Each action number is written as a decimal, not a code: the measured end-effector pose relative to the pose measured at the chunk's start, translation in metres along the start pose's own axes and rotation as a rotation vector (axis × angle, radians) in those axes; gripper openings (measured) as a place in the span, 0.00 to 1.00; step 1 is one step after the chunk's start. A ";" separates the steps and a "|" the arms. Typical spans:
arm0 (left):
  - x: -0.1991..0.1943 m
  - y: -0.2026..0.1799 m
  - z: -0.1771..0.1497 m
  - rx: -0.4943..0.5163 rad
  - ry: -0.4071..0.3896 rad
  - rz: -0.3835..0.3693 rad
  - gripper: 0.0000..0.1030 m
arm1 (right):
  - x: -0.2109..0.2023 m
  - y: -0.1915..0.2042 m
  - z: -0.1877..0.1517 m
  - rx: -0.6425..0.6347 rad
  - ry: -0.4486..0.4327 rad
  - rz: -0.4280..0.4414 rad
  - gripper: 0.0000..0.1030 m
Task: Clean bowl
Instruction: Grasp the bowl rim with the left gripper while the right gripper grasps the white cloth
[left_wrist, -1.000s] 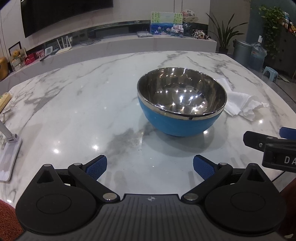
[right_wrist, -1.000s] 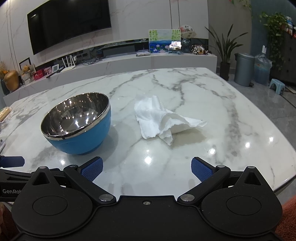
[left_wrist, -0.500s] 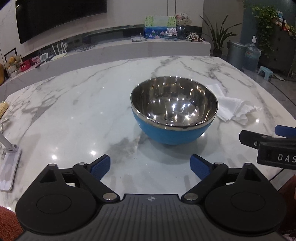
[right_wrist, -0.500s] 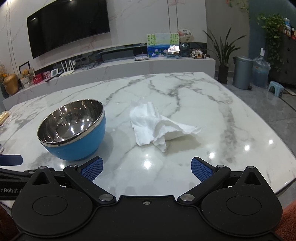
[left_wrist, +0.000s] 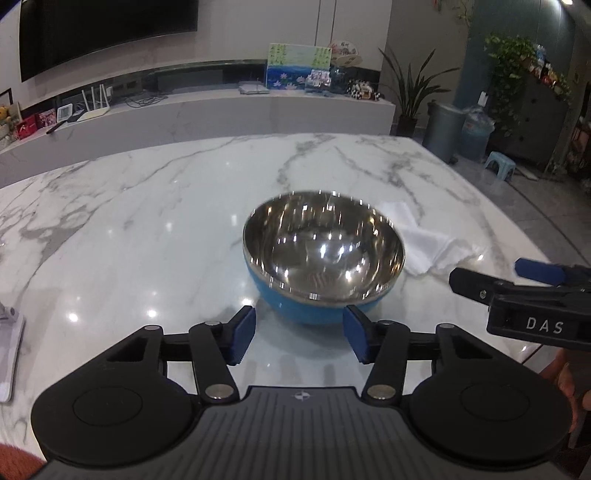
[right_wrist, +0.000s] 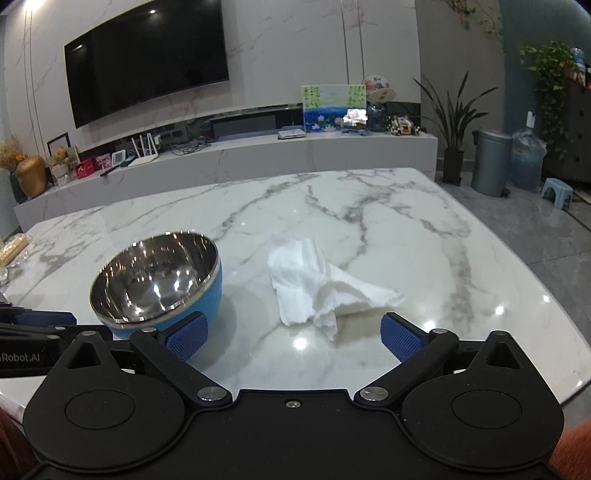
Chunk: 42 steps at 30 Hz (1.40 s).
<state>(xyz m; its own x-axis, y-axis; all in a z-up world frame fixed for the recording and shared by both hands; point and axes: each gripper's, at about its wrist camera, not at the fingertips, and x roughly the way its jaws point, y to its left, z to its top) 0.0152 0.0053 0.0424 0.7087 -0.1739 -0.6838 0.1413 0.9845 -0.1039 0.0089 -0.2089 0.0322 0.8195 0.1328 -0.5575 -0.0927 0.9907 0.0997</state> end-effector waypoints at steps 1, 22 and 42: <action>0.000 0.001 0.002 -0.006 -0.002 -0.006 0.49 | 0.001 0.000 0.003 -0.003 0.005 0.002 0.86; 0.049 0.045 0.054 -0.151 0.123 -0.064 0.17 | 0.092 -0.002 0.048 -0.205 0.204 0.020 0.34; 0.069 0.048 0.051 -0.136 0.169 -0.062 0.08 | 0.117 -0.009 0.045 -0.249 0.280 0.023 0.09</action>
<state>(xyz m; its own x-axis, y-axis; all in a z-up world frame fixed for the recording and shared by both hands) 0.1064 0.0393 0.0268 0.5744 -0.2389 -0.7829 0.0781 0.9681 -0.2381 0.1314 -0.2041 0.0034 0.6324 0.1243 -0.7646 -0.2721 0.9598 -0.0691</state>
